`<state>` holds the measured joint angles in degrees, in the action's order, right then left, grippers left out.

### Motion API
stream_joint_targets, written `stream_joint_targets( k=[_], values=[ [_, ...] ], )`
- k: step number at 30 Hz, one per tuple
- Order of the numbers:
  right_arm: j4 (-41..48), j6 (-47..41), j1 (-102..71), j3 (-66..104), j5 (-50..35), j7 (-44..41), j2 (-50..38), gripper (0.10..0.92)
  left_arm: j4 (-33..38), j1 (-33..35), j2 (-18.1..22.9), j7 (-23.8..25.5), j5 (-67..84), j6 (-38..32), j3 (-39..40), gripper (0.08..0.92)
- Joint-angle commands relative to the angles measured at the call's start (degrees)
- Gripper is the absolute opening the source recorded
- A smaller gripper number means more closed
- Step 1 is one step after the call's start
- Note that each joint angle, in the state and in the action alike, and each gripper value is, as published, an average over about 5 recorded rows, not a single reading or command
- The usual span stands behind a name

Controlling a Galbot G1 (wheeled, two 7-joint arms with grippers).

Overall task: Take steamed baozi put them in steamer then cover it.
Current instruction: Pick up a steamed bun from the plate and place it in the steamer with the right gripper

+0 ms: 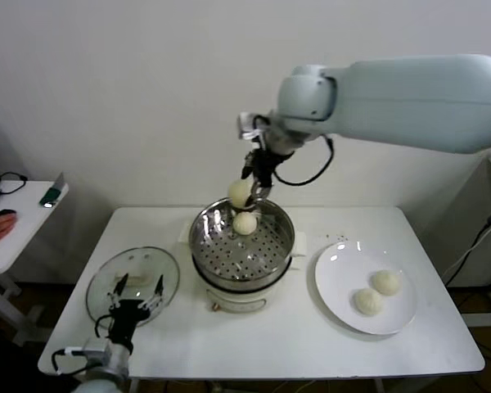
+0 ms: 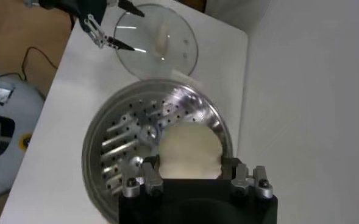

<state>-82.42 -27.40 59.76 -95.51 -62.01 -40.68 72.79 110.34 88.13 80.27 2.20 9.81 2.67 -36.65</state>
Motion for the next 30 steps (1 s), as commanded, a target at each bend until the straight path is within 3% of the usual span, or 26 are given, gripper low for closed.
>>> stream_joint_targets(
  k=[1,30],
  values=[
    [1.07,-3.95,-8.61,2.27,-0.89,5.47,6.19,0.67,0.1,0.1,0.09,-0.01,0.18,-0.05,-0.3,0.823],
    [14.49,-3.85,-24.02,3.6,11.16,7.76,10.46,0.67,0.62,0.94,0.28,-0.05,0.9,-0.56,-1.15,0.823]
  ],
)
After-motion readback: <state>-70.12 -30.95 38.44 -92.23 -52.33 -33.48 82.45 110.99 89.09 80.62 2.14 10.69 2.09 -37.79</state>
